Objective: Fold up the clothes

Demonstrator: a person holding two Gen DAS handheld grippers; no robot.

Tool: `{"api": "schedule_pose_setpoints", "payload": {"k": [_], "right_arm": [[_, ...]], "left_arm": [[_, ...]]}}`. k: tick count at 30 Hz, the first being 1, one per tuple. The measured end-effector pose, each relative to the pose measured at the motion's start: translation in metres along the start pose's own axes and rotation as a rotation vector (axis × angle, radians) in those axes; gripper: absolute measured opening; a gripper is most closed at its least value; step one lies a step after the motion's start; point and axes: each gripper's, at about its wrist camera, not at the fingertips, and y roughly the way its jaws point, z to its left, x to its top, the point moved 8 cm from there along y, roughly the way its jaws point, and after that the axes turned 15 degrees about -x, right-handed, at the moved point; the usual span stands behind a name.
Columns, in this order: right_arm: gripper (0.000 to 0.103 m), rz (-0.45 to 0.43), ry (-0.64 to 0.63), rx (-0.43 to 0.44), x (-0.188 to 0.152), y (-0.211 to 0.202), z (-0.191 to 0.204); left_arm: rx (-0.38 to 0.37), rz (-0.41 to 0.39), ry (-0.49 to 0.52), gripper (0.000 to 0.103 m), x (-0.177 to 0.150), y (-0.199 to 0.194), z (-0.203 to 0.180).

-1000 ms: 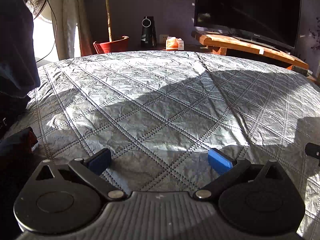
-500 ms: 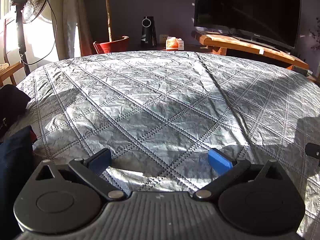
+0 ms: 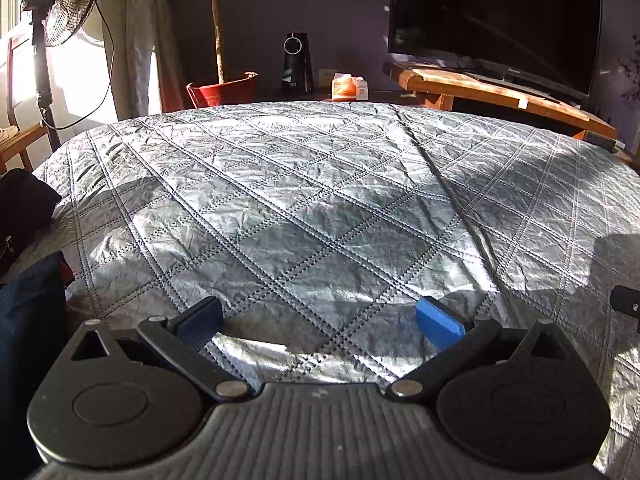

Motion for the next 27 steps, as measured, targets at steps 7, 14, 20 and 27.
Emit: {"api": "schedule_pose_setpoints", "payload": {"k": [7, 14, 20, 27], "right_arm": [[0.103, 0.000, 0.000, 0.000, 0.0001, -0.0002, 0.0001], [0.103, 0.000, 0.000, 0.000, 0.0006, -0.0005, -0.0001], [0.103, 0.000, 0.000, 0.000, 0.0012, 0.0016, 0.0000], [0.103, 0.000, 0.000, 0.000, 0.0017, 0.0040, 0.0007]], "left_arm": [[0.000, 0.000, 0.000, 0.103, 0.0001, -0.0001, 0.0000], [0.000, 0.000, 0.000, 0.103, -0.0001, 0.0000, 0.0000], [0.000, 0.000, 0.000, 0.103, -0.0002, 0.0001, 0.0001], [-0.001, 0.000, 0.001, 0.103, -0.0003, 0.0003, 0.0002]]}}
